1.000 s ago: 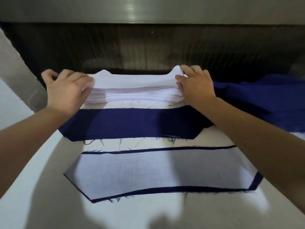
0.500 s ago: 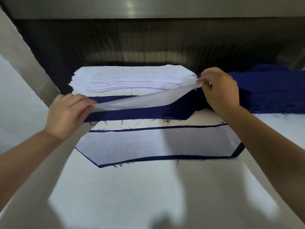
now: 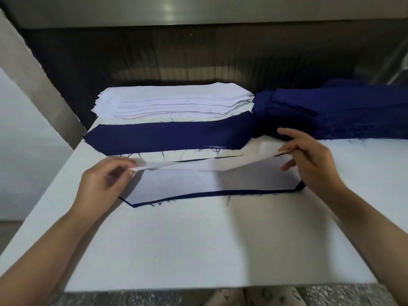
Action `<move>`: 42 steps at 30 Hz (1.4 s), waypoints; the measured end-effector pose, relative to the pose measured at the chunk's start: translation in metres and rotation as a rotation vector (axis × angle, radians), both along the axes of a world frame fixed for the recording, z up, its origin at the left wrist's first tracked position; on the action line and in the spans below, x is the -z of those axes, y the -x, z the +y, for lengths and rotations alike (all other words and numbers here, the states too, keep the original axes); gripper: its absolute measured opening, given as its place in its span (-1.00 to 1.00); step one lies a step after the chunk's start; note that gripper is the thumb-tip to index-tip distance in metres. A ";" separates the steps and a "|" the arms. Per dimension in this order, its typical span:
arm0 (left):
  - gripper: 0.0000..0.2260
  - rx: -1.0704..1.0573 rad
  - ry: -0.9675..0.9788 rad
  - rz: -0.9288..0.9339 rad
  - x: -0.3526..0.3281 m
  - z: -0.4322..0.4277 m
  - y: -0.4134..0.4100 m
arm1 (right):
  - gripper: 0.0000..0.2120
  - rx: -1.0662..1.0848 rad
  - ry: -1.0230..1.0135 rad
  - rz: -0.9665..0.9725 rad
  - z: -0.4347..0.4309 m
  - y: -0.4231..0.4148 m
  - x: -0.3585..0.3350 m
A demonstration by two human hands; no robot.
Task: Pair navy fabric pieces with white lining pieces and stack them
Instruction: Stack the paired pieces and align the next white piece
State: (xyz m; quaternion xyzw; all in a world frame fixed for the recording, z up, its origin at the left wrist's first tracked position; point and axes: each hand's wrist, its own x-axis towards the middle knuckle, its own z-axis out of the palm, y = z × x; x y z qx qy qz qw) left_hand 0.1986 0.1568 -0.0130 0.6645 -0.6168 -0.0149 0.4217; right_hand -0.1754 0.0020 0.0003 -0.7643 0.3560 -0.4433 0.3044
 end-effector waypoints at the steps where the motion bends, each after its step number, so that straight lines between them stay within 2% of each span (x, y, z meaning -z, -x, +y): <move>1: -0.85 0.027 -0.021 0.007 0.001 0.002 0.001 | -0.56 0.001 -0.009 0.005 0.002 0.004 0.004; 4: -0.80 0.078 -0.035 0.032 0.003 0.004 0.001 | -0.52 0.031 -0.064 0.024 0.006 0.013 0.014; 6: -0.81 0.112 -0.039 0.018 0.003 0.006 0.000 | -0.61 0.032 -0.122 0.010 0.008 0.015 0.014; 9: -0.65 0.148 -0.073 0.023 0.003 0.008 -0.001 | -0.72 0.092 -0.156 -0.033 0.010 0.013 0.012; 16: -0.82 0.028 -0.125 0.164 -0.002 0.005 0.008 | -0.89 0.251 -0.200 -0.068 0.008 0.013 0.013; 20: -0.72 -0.055 -0.083 0.200 -0.002 0.007 0.007 | -0.72 0.231 -0.133 -0.014 0.008 0.015 0.012; 25: -0.76 -0.113 -0.019 0.226 0.000 0.009 0.003 | -0.58 0.144 -0.059 -0.059 0.011 0.016 0.012; 30: -0.75 -0.131 -0.011 0.183 0.001 0.009 0.000 | -0.57 0.102 -0.016 0.004 0.010 0.016 0.012; 38: -0.48 -0.107 0.002 0.197 -0.001 0.012 0.003 | -0.65 0.136 -0.042 0.086 0.008 0.015 0.015; 42: -0.54 -0.119 -0.019 0.199 -0.001 0.011 0.003 | -0.73 0.186 -0.072 0.167 0.006 0.015 0.016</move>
